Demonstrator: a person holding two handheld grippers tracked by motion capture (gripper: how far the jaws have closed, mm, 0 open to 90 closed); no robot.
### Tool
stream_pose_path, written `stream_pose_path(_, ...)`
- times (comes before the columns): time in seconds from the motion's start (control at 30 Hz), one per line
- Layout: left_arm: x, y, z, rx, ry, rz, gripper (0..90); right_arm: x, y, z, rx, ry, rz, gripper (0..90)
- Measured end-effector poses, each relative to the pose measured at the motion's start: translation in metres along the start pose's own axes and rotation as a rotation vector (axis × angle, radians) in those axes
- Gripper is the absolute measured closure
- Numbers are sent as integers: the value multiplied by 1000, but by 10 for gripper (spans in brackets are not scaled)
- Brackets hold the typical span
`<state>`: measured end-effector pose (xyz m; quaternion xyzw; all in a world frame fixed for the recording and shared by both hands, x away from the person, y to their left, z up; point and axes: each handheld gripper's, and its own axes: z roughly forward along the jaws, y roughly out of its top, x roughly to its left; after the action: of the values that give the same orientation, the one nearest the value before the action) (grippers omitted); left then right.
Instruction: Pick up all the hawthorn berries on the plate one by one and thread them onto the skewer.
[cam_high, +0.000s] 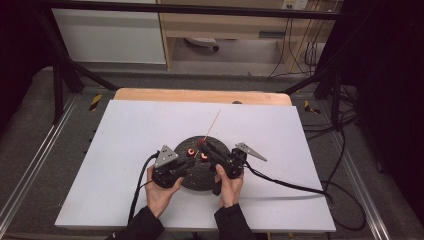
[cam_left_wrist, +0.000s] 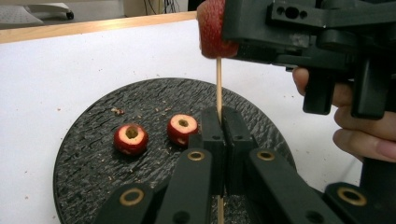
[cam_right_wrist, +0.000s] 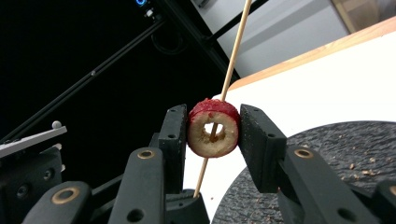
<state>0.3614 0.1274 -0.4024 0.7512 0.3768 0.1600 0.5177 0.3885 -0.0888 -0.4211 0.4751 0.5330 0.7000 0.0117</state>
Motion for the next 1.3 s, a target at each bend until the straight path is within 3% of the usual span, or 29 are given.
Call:
stream_pose_path(0.67, 2, -2, 3, 15, 0, 10, 885, -1, -6, 0, 93, -7, 4, 616)
stream_pose_path(0.87, 10, -6, -9, 20, 6, 13, 885, 1, 3, -5, 126, -30, -61, 442)
stream_pose_path(1.03, 20, -13, -21, 38, 16, 12, 885, -2, 11, -12, 182, -56, -140, 231)
stream_pose_path(1.2, 28, -20, -33, 70, 20, 37, 884, -7, 17, -18, 259, -78, -210, 90)
stream_pose_path(1.3, 32, -24, -42, 85, 26, 46, 884, -10, 19, -21, 311, -91, -250, 51)
